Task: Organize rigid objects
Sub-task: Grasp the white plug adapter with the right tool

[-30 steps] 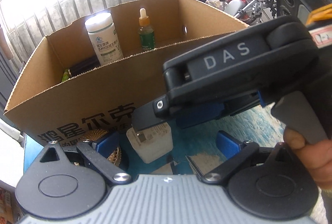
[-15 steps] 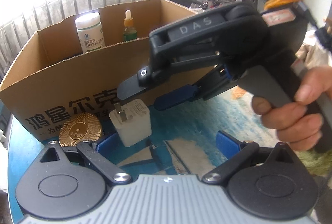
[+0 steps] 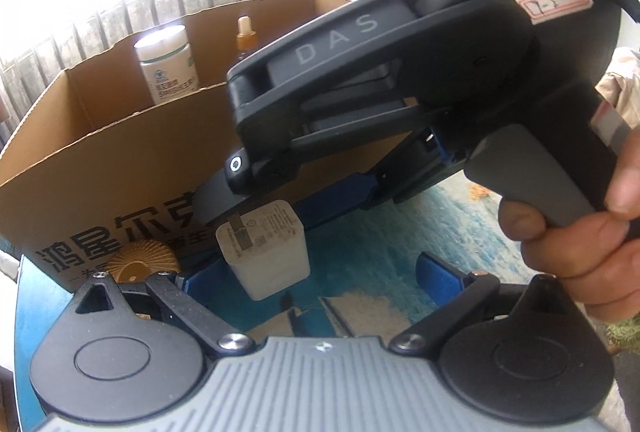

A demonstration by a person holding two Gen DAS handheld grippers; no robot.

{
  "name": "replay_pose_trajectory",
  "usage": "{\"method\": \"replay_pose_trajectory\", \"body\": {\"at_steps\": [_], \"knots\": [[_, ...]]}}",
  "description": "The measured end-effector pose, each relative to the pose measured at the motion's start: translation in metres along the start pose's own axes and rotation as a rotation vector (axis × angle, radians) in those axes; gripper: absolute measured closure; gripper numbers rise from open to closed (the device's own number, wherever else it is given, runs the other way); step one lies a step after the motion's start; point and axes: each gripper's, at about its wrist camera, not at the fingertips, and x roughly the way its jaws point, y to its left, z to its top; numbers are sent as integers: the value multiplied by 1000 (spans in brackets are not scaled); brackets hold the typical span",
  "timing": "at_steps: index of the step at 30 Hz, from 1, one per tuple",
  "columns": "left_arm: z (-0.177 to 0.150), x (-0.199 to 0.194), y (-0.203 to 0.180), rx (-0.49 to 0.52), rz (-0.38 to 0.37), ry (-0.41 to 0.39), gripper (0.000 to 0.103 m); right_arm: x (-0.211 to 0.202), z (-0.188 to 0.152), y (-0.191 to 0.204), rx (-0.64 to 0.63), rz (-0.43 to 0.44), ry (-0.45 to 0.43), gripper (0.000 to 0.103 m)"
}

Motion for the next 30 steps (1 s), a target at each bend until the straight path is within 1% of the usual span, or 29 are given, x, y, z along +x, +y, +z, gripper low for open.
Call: {"method": "replay_pose_trajectory", "body": {"at_steps": [5,9,13,15,19,23,26,28,29,30], "knots": [[0,-4,-16,25,-50,-2,3,-22,-11,-8,17,-19,-11,38],[-3,-8,-33,47,-98,-9,3,-45,-25,-14,33,-45,-37,36],[-8,-12,-48,56,-150,-33,3,-64,-39,-21,66,-56,-60,36],[-11,-14,-51,56,-162,-39,3,-72,-46,-24,83,-64,-77,36],[-15,-18,-51,48,-128,-64,3,-83,-55,-29,112,-85,-130,36],[-13,-17,-48,36,-86,-58,5,-84,-58,-39,153,-84,-162,36],[-13,-13,-50,43,-56,-55,10,-81,-62,-40,156,-99,-178,36],[-8,-2,-47,42,-52,-49,12,-79,-62,-39,152,-116,-190,37],[-7,2,-47,40,-52,-46,16,-78,-62,-40,149,-127,-194,38],[-6,4,-47,38,-56,-43,25,-77,-62,-39,147,-138,-199,40]]}}
